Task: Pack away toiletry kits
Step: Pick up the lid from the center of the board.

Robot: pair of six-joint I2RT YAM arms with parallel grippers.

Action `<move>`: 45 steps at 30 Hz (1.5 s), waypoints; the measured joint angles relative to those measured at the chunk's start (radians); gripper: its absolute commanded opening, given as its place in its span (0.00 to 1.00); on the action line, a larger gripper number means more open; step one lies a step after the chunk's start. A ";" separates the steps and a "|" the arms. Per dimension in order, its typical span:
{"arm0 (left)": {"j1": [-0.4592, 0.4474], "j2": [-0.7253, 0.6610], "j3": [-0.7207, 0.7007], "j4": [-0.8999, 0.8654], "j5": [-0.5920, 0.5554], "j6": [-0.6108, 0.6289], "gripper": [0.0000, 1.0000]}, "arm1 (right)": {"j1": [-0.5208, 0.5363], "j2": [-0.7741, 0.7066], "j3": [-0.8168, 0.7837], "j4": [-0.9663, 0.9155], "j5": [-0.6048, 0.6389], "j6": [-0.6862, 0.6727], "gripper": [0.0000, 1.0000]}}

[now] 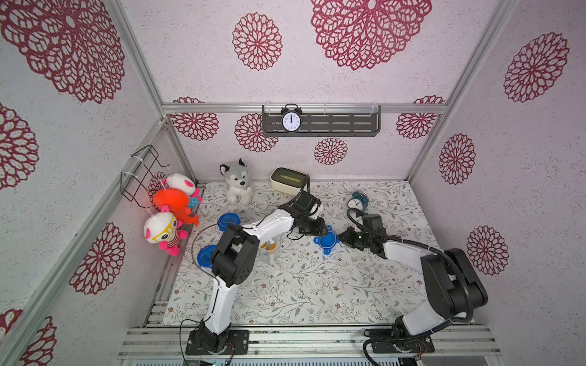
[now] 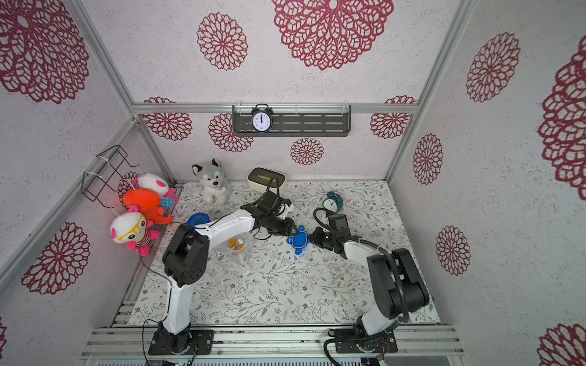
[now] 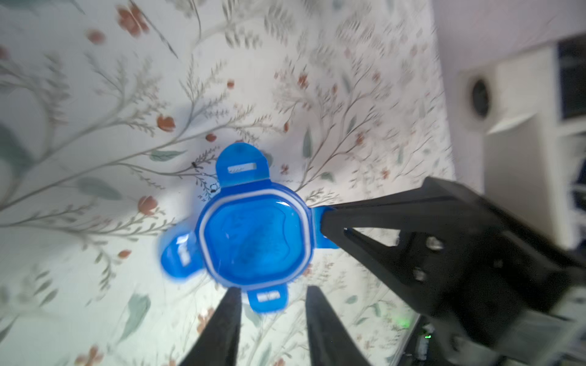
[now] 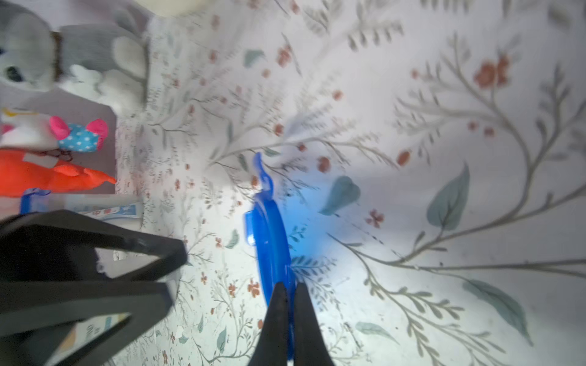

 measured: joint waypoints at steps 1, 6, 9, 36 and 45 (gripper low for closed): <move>0.014 -0.089 -0.029 0.016 -0.019 0.003 0.55 | 0.015 -0.040 0.010 0.004 0.018 -0.062 0.00; 0.081 -0.484 -0.203 0.118 -0.133 0.005 0.63 | 0.132 -0.150 0.081 0.027 0.071 -0.350 0.00; 0.113 -0.678 -0.353 0.169 -0.190 -0.003 0.71 | 0.221 -0.164 0.110 0.050 0.121 -0.513 0.00; 0.292 -0.961 -0.754 0.483 0.104 -0.777 0.84 | 0.456 -0.125 0.105 0.502 0.328 -1.201 0.00; 0.286 -0.913 -0.779 0.596 0.090 -0.901 0.79 | 0.475 -0.123 0.071 0.595 0.326 -1.257 0.00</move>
